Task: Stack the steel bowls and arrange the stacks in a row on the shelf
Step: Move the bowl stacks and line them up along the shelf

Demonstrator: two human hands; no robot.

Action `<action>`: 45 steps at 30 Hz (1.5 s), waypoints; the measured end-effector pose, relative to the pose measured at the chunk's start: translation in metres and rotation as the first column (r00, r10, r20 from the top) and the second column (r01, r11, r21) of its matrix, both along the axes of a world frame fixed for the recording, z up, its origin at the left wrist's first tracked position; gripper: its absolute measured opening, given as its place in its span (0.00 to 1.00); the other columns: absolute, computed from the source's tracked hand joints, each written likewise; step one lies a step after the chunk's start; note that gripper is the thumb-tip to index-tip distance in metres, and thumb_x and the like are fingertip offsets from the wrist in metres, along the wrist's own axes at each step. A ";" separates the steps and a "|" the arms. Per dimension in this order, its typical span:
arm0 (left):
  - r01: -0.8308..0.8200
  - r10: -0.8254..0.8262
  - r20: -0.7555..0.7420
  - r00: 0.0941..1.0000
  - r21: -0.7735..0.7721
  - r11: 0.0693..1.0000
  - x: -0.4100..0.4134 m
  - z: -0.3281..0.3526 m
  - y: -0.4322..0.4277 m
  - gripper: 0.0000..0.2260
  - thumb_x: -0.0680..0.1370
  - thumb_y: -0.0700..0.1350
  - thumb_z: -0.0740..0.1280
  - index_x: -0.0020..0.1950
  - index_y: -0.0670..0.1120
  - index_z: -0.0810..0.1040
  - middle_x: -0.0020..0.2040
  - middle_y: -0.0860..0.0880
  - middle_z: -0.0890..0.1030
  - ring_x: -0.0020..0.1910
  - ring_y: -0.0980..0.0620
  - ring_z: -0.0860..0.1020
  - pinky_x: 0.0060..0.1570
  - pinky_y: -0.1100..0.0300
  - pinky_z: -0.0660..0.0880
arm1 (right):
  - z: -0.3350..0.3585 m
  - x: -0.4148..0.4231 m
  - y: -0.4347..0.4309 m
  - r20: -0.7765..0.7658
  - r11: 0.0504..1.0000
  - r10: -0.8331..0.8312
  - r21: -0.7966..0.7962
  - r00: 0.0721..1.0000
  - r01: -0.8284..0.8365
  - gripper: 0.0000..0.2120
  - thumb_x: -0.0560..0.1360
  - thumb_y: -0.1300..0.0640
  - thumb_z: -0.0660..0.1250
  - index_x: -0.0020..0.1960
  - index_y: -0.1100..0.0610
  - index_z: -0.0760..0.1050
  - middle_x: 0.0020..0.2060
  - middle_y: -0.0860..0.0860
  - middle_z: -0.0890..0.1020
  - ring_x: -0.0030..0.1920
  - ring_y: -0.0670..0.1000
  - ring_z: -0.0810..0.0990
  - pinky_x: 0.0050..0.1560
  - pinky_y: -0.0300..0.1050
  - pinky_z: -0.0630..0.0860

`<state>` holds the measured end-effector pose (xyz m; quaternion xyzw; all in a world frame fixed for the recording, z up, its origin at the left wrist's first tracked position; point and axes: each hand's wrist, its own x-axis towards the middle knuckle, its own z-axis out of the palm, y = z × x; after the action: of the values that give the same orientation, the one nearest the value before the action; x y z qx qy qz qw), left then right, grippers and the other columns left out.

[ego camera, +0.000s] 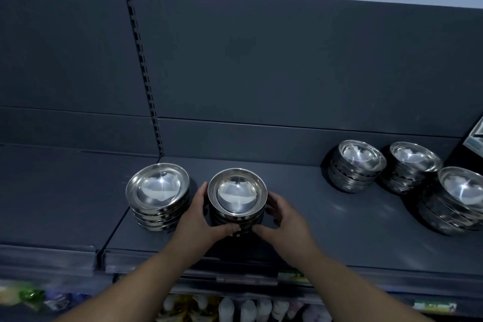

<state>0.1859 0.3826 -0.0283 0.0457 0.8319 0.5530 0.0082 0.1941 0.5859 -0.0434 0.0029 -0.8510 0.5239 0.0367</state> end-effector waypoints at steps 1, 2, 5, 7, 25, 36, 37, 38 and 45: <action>0.000 0.000 -0.007 1.000 0.000 1.000 0.000 0.000 0.000 0.50 0.62 0.46 0.81 0.77 0.53 0.55 0.68 0.57 0.71 0.66 0.60 0.68 0.63 0.66 0.64 | 0.000 0.000 0.000 0.000 1.000 0.000 -0.015 1.000 0.000 0.35 0.66 0.61 0.78 0.68 0.46 0.69 0.55 0.35 0.77 0.58 0.37 0.76 0.53 0.22 0.69; 0.001 -0.001 -0.014 1.000 -0.004 1.000 0.000 0.000 0.000 0.49 0.62 0.46 0.81 0.76 0.53 0.57 0.67 0.58 0.72 0.66 0.61 0.69 0.63 0.67 0.64 | 0.000 0.000 -0.001 -0.001 1.000 0.000 -0.026 1.000 0.000 0.35 0.66 0.61 0.78 0.68 0.46 0.69 0.55 0.33 0.77 0.57 0.36 0.76 0.52 0.22 0.69; 0.014 -0.014 -0.025 1.000 -0.006 1.000 -0.001 0.000 0.000 0.46 0.63 0.47 0.81 0.75 0.55 0.59 0.63 0.61 0.72 0.65 0.62 0.69 0.62 0.67 0.64 | -0.001 0.000 -0.001 0.000 0.999 -0.004 -0.033 1.000 0.004 0.34 0.66 0.61 0.78 0.67 0.44 0.69 0.54 0.33 0.77 0.58 0.37 0.77 0.52 0.24 0.70; 0.034 -0.035 -0.023 0.999 -0.017 0.999 -0.003 0.000 -0.001 0.44 0.63 0.48 0.80 0.74 0.56 0.60 0.62 0.63 0.73 0.64 0.63 0.70 0.63 0.67 0.65 | -0.002 0.001 0.000 0.007 1.000 0.000 -0.031 1.000 0.001 0.34 0.66 0.60 0.78 0.65 0.41 0.67 0.55 0.33 0.76 0.60 0.39 0.76 0.53 0.25 0.69; 0.007 -0.010 -0.064 0.998 -0.034 0.999 -0.002 0.005 0.001 0.47 0.65 0.48 0.79 0.76 0.55 0.55 0.65 0.62 0.69 0.67 0.61 0.67 0.64 0.65 0.63 | 0.024 -0.006 0.005 -0.040 0.998 0.052 0.034 0.998 -0.051 0.35 0.66 0.56 0.78 0.65 0.35 0.67 0.62 0.39 0.77 0.63 0.38 0.74 0.65 0.39 0.70; 0.037 -0.038 -0.029 0.999 -0.027 0.999 -0.007 0.007 -0.002 0.48 0.64 0.48 0.80 0.77 0.55 0.55 0.69 0.59 0.71 0.68 0.59 0.69 0.68 0.61 0.66 | 0.019 -0.009 0.005 -0.019 0.998 0.025 -0.056 1.000 -0.026 0.36 0.65 0.60 0.80 0.62 0.35 0.67 0.59 0.40 0.79 0.59 0.39 0.77 0.62 0.35 0.71; 0.040 -0.040 -0.027 0.999 -0.029 0.999 -0.007 0.008 -0.003 0.48 0.64 0.48 0.80 0.77 0.55 0.55 0.68 0.59 0.71 0.67 0.59 0.70 0.67 0.61 0.66 | 0.019 -0.009 0.005 -0.021 0.998 0.024 -0.063 0.999 -0.025 0.36 0.65 0.60 0.80 0.62 0.36 0.68 0.59 0.39 0.78 0.59 0.39 0.78 0.62 0.36 0.72; 0.041 -0.042 -0.026 0.999 -0.029 0.999 -0.007 0.008 -0.003 0.48 0.64 0.48 0.80 0.77 0.55 0.55 0.68 0.59 0.71 0.67 0.60 0.70 0.67 0.62 0.66 | 0.019 -0.008 0.005 -0.024 0.998 0.024 -0.065 0.999 -0.025 0.36 0.64 0.61 0.80 0.62 0.37 0.68 0.58 0.38 0.78 0.59 0.39 0.78 0.62 0.36 0.72; 0.036 -0.037 -0.045 0.998 -0.032 0.999 -0.006 0.011 -0.002 0.47 0.65 0.49 0.79 0.77 0.54 0.54 0.69 0.59 0.68 0.66 0.62 0.67 0.63 0.67 0.63 | 0.022 -0.006 0.003 -0.054 0.998 0.007 -0.064 0.999 -0.010 0.34 0.63 0.59 0.81 0.57 0.32 0.68 0.53 0.31 0.77 0.57 0.38 0.79 0.61 0.36 0.72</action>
<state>0.1804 0.3808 -0.0173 0.0733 0.8393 0.5387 0.0002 0.1879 0.5892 -0.0214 0.0194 -0.8324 0.5508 0.0572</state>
